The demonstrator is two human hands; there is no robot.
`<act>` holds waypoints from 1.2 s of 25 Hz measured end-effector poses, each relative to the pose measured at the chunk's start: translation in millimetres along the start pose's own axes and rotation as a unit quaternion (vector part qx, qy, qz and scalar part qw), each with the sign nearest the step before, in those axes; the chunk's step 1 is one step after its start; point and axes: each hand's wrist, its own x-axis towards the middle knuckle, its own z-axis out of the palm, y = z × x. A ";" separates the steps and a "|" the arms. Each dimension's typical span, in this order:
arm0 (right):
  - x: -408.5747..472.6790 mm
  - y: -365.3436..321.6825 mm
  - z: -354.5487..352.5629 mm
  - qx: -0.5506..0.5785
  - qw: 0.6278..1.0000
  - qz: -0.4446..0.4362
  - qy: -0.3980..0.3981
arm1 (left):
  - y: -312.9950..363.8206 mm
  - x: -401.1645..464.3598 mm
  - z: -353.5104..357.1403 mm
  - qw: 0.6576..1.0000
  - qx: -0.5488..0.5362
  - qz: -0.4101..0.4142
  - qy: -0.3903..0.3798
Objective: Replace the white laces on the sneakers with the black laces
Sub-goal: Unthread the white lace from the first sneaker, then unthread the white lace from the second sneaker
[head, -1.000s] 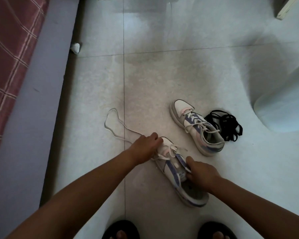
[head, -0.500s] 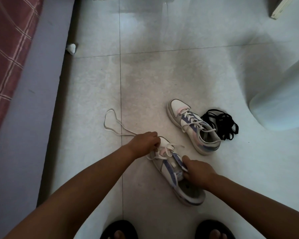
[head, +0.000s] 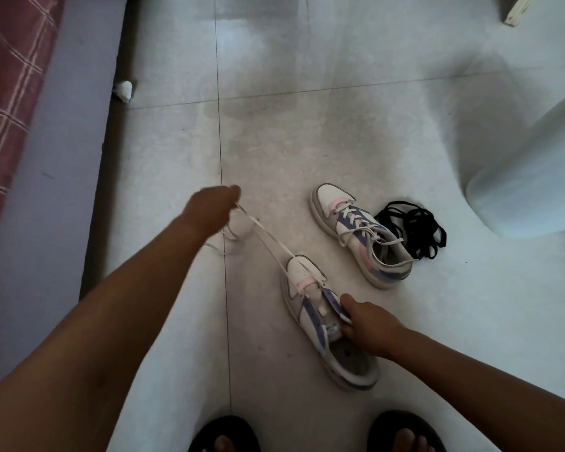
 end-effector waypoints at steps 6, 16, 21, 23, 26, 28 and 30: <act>-2.4 2.1 -2.8 0.043 0.999 0.015 0.003 | -65.2 -9.4 -8.9 0.931 -0.187 -0.295 0.109; -8.6 -24.3 -30.2 0.199 0.957 -0.037 0.207 | 43.6 -25.1 12.5 0.962 -0.195 -0.127 -0.147; 12.9 39.0 -91.6 0.048 0.936 0.146 0.316 | 143.4 -93.7 53.5 0.947 -0.217 -0.035 -0.232; 18.4 55.2 -94.9 0.105 0.958 0.175 0.201 | 153.4 -108.7 65.6 0.957 -0.175 -0.022 -0.230; 14.7 42.5 -82.4 0.155 0.961 0.125 0.193 | 125.9 -103.7 63.8 0.973 -0.136 -0.045 -0.182; 6.5 28.9 -59.6 0.169 0.966 0.101 0.170 | 93.4 -100.8 59.4 0.980 -0.104 -0.068 -0.153; -5.0 14.7 -32.3 0.197 0.970 0.078 0.123 | 69.0 -105.6 58.2 0.985 -0.072 -0.095 -0.123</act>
